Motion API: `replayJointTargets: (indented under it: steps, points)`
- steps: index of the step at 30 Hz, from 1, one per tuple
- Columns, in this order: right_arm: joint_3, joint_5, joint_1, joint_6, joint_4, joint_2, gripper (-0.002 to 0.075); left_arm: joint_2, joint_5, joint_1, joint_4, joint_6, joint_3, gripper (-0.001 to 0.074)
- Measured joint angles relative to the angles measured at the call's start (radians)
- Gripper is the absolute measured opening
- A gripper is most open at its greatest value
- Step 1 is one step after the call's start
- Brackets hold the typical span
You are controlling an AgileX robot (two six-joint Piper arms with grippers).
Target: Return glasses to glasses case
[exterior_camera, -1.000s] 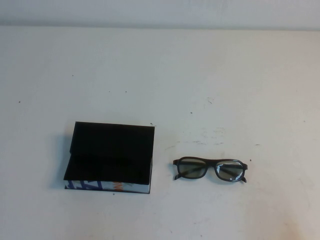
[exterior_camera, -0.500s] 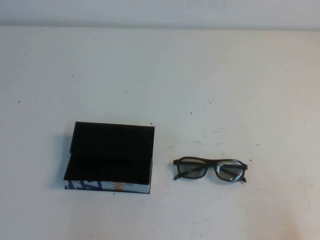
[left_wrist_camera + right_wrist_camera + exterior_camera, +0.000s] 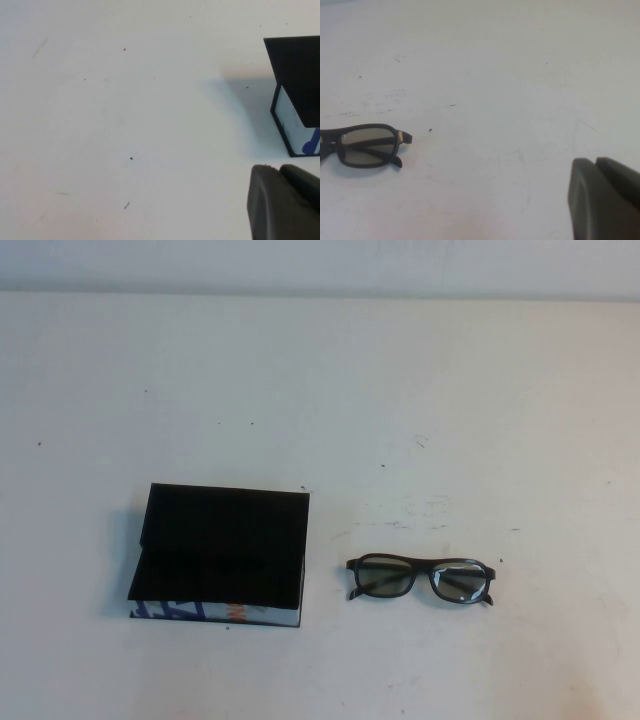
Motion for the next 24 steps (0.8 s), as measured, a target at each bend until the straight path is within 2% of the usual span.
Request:
replayJointTargets:
  steps: [9,17,21,24]
  points:
    - [0.000,-0.002,0.000,0.000,0.023,0.000,-0.0011,0.000,0.000,0.000,0.001,0.000,0.000,-0.0004]
    - [0.000,-0.210,0.000,0.000,0.554,0.000,-0.0011,0.000,0.000,0.000,0.001,0.000,0.000,-0.0004]
    - [0.000,-0.282,0.000,0.000,0.687,0.000,-0.0011,0.000,0.000,0.000,0.001,0.000,0.000,-0.0004]
    - [0.000,-0.260,0.000,0.000,0.749,0.000,-0.0011,0.000,0.000,0.000,0.001,0.000,0.000,-0.0004]
